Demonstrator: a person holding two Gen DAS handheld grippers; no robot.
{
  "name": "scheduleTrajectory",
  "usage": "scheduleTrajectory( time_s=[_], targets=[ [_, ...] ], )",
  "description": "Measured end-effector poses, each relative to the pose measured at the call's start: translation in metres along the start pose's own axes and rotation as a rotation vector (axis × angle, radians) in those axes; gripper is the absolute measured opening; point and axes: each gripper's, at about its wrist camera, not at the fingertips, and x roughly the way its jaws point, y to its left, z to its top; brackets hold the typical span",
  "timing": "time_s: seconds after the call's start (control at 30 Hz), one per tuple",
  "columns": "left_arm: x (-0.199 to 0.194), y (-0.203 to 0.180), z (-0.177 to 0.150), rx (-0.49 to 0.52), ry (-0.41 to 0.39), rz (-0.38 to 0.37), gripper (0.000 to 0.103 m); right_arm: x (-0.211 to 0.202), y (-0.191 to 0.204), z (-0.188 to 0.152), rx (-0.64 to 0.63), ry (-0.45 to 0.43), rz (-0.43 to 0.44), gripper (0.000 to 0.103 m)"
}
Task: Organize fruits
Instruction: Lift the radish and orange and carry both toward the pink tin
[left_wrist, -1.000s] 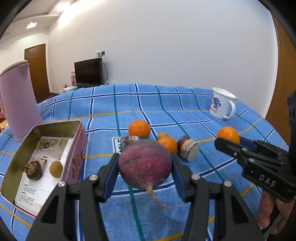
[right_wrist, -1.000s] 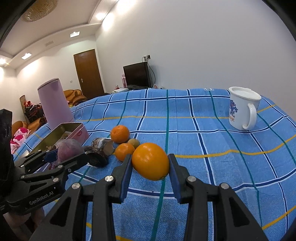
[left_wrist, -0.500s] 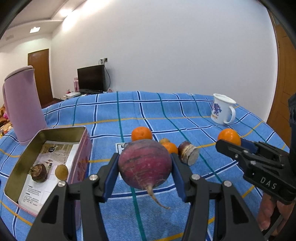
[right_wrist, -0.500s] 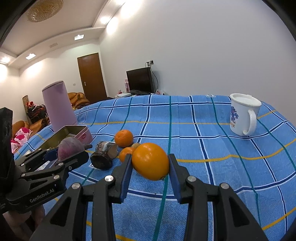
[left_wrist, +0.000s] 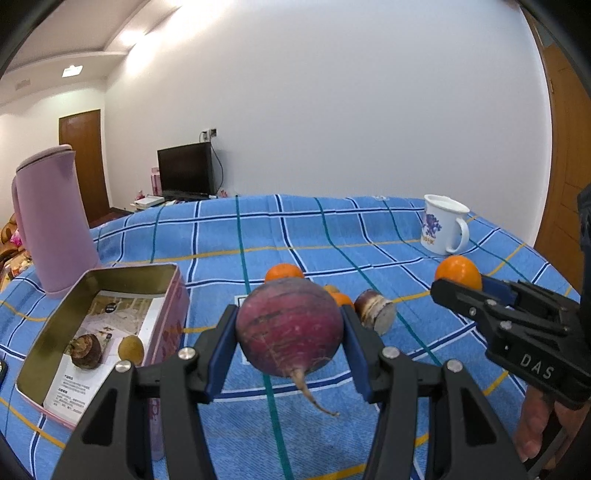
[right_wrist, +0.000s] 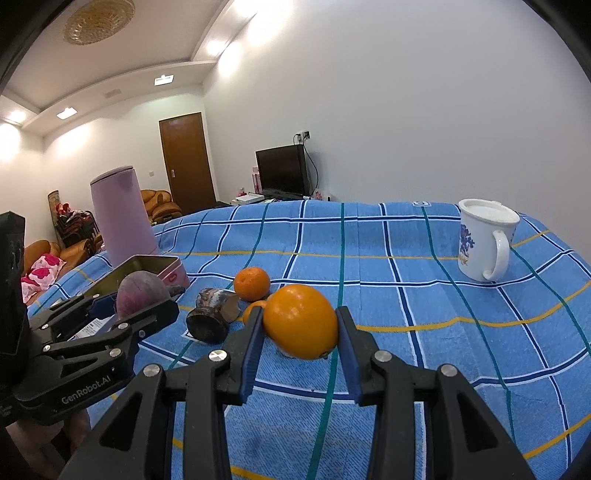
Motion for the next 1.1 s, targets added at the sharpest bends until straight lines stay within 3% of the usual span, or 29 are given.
scheduleTrajectory(
  time_s=[0.4, 1.1],
  targets=[
    [-0.009, -0.002, 0.0, 0.01, -0.043, 0.025, 0.055, -0.009, 0.005, -0.001, -0.013, -0.044, -0.003, 0.04],
    [-0.016, 0.028, 0.001, -0.019, -0.026, 0.089, 0.055, 0.005, 0.042, 0.01, -0.085, -0.013, 0.069, 0.04]
  ],
)
